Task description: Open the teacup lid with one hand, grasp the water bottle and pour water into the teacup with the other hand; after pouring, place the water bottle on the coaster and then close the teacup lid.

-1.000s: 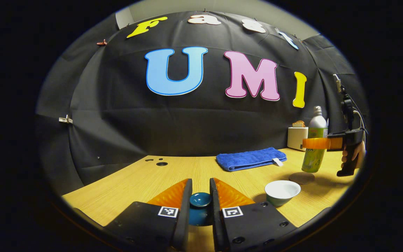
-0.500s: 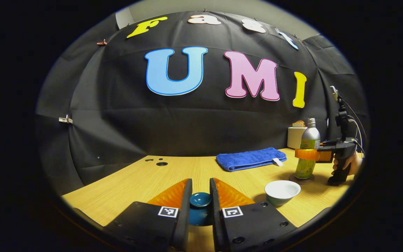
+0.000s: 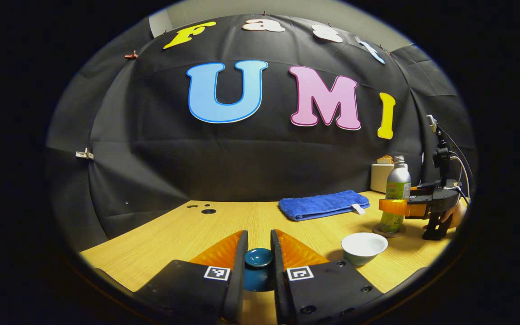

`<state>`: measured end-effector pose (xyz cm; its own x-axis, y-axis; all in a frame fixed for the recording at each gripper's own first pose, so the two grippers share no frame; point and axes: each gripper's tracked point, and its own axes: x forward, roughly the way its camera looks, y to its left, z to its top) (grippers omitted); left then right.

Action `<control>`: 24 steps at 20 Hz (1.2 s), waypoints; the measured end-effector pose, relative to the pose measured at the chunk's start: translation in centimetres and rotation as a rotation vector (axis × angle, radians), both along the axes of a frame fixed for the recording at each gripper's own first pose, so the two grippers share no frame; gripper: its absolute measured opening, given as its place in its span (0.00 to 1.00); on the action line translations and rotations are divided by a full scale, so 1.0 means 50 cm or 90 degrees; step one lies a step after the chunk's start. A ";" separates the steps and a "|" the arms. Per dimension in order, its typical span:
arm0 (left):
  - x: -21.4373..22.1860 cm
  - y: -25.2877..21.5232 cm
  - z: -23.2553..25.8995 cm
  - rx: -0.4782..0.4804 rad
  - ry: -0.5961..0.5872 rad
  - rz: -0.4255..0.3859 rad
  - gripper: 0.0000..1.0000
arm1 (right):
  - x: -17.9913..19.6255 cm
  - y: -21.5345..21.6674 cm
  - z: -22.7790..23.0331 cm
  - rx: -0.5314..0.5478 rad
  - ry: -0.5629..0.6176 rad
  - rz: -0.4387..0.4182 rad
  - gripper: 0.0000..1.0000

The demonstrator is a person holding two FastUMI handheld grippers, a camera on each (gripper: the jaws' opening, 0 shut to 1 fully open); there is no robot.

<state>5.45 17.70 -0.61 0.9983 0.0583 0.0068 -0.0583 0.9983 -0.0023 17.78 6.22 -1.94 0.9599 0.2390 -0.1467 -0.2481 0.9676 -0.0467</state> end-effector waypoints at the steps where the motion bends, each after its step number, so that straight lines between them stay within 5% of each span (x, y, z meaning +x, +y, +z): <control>1: 0.001 0.000 0.000 0.000 0.000 0.000 0.34 | -0.004 -0.005 -0.001 -0.001 0.006 -0.007 0.99; 14: 0.001 0.001 0.002 0.000 0.000 0.000 0.31 | -0.117 -0.029 -0.018 -0.022 0.041 -0.022 0.99; 24: 0.001 -0.012 0.002 -0.001 0.001 -0.014 0.34 | -0.267 -0.117 0.072 0.018 -0.054 -0.079 0.98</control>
